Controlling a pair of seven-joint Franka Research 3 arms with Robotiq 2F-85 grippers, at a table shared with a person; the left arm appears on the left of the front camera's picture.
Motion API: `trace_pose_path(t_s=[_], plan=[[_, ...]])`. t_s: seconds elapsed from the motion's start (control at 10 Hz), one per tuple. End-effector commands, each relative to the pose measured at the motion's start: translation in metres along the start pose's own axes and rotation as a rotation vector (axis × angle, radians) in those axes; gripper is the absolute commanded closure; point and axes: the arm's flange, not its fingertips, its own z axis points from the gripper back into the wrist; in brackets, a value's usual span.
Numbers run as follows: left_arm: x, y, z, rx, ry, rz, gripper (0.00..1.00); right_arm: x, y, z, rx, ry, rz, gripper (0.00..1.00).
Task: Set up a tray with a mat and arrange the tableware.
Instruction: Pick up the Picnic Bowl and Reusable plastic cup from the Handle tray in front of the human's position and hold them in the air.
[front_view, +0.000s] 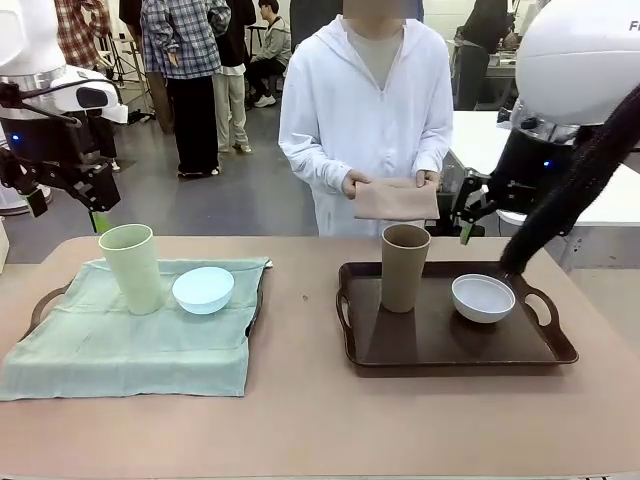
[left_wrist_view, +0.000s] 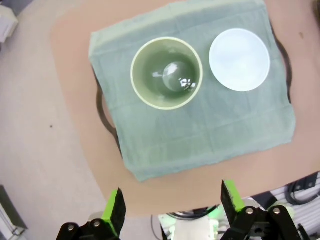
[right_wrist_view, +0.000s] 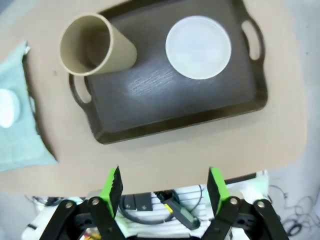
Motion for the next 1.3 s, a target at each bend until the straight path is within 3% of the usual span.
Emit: trace_pose_path(t_s=[0.0,0.1,0.2,0.4,0.7,1.2], plan=[[0.005,-0.005,-0.003,0.006,-0.006,-0.003,0.00,0.007,0.023,0.000,-0.011,0.003,0.030,0.12],[0.000,0.000,0.000,0.000,0.000,0.000,0.00,0.000,0.000,0.000,0.000,0.000,0.000,0.12],[0.000,0.016,0.006,-0.107,-0.010,-0.019,0.00,0.014,-0.018,0.004,0.082,0.027,0.038,0.12],[-0.013,0.065,0.009,-0.340,-0.076,-0.031,0.00,0.034,-0.093,0.009,0.337,0.108,0.067,0.12],[-0.029,0.150,-0.007,-0.689,-0.170,0.005,0.00,0.011,-0.176,-0.017,0.637,0.096,0.042,0.12],[-0.067,0.240,-0.050,-0.951,-0.207,0.029,0.00,-0.035,-0.289,-0.066,0.948,0.035,-0.099,0.12]])
